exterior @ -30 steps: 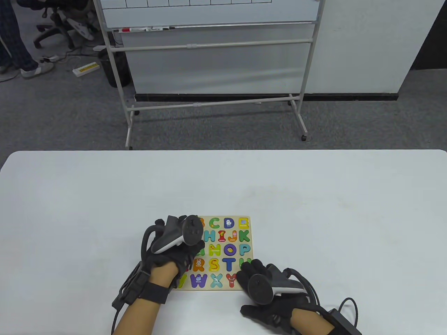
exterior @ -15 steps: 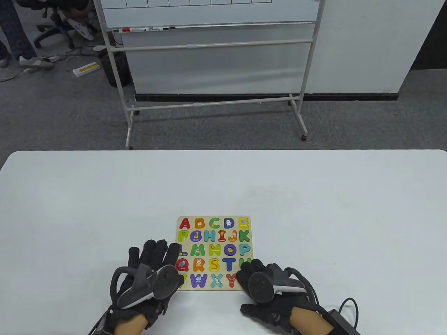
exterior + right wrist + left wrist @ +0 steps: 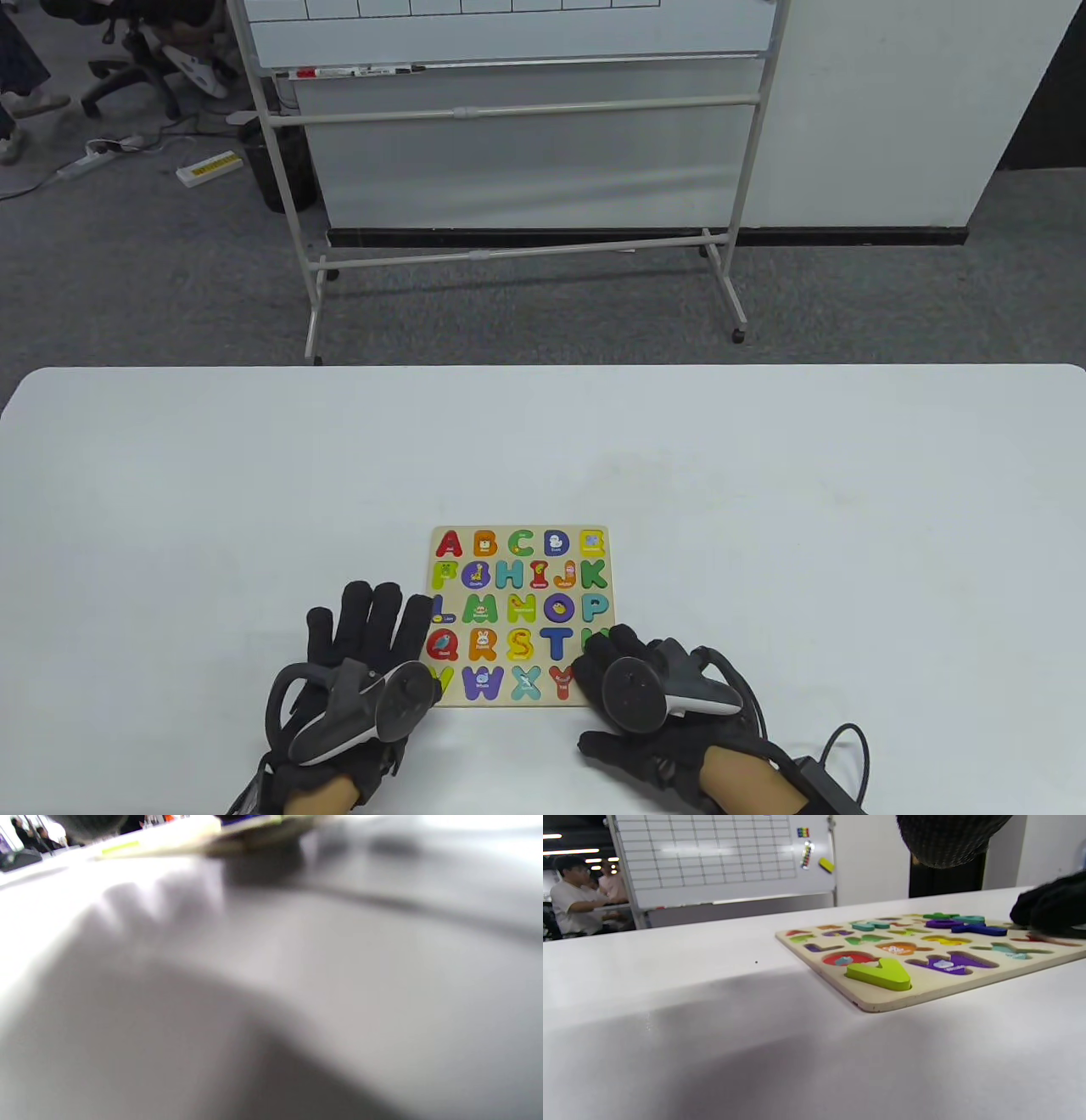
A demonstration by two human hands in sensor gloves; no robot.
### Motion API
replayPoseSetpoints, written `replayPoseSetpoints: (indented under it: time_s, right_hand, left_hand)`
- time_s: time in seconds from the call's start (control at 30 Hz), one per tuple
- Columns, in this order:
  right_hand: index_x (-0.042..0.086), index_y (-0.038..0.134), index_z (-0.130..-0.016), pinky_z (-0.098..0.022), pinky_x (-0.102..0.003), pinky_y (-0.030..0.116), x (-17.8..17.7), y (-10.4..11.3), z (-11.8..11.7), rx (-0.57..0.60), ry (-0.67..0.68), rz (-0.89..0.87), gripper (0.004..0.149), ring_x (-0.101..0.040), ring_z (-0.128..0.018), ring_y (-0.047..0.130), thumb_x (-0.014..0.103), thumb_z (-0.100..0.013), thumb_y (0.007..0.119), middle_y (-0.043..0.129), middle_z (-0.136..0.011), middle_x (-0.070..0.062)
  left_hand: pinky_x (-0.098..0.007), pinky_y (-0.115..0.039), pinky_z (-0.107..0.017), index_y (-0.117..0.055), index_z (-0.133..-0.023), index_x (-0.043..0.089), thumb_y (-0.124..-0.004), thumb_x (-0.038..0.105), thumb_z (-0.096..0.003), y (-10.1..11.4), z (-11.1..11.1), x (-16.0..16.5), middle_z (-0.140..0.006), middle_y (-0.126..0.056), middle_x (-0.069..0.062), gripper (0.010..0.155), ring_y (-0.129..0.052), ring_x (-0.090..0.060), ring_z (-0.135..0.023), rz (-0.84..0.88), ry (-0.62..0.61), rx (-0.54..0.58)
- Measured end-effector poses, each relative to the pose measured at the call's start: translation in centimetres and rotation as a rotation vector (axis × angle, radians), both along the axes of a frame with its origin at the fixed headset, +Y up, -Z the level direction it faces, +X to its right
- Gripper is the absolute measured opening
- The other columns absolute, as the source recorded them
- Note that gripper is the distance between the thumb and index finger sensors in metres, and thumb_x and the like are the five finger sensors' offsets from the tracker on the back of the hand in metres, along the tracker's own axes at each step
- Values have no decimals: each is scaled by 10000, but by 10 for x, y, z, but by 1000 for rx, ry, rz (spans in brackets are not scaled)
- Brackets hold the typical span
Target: Hold alphabet puzzle board and insert letter blocks into matching slots
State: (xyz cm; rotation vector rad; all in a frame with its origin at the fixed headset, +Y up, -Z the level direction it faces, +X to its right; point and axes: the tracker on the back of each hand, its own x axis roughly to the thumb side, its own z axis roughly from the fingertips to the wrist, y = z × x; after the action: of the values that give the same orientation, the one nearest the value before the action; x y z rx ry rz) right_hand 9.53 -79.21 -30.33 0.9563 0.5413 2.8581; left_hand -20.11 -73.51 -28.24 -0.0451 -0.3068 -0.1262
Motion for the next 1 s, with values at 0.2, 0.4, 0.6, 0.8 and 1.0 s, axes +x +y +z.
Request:
replayPoseSetpoints:
  time_s: [0.2,0.4,0.6,0.8,1.0]
  right_hand:
    - [257,312,-1147,-744,-661,316,14,31,0,156,-61,-123,864,-448,-1126,254,710,-451,548,295,-1219,-116]
    - [257,281,-1153,-725,-689,241,50,58,-1,286,-205,-152,885,-462,-1116,166,725,-452,547,255,-1223,-132]
    - [253,261,-1158,-713,-703,204,85,69,-4,283,-336,-165,894,-448,-1108,101,728,-460,552,225,-1226,-141]
    - [255,248,-1157,-713,-699,195,82,62,-5,227,-318,-123,893,-440,-1106,89,726,-460,549,213,-1225,-147]
    - [253,251,-1157,-715,-697,200,78,59,-4,211,-299,-115,893,-433,-1109,94,726,-460,549,221,-1223,-159]
  left_hand:
    - [-767,-238,-672,-166,-1118,170,-650,584,-497,-3,0,-5,-1167,-184,-246,889,-176,-570,-1065,14,16,-21]
    - [-769,-223,-667,-167,-1118,167,-650,584,-496,-3,1,-7,-1164,-175,-246,891,-161,-570,-1060,16,15,-7]
    - [-772,-216,-659,-214,-1125,161,-651,581,-495,-6,0,-6,-1161,-175,-253,875,-159,-574,-1055,33,8,-35]
    - [-781,-170,-646,-183,-1121,169,-650,578,-497,-7,1,1,-1161,-159,-251,880,-139,-572,-1056,-9,3,-14]
    - [-782,-162,-646,-173,-1120,172,-648,579,-497,-6,2,4,-1161,-149,-249,883,-131,-570,-1057,-1,-5,-17]
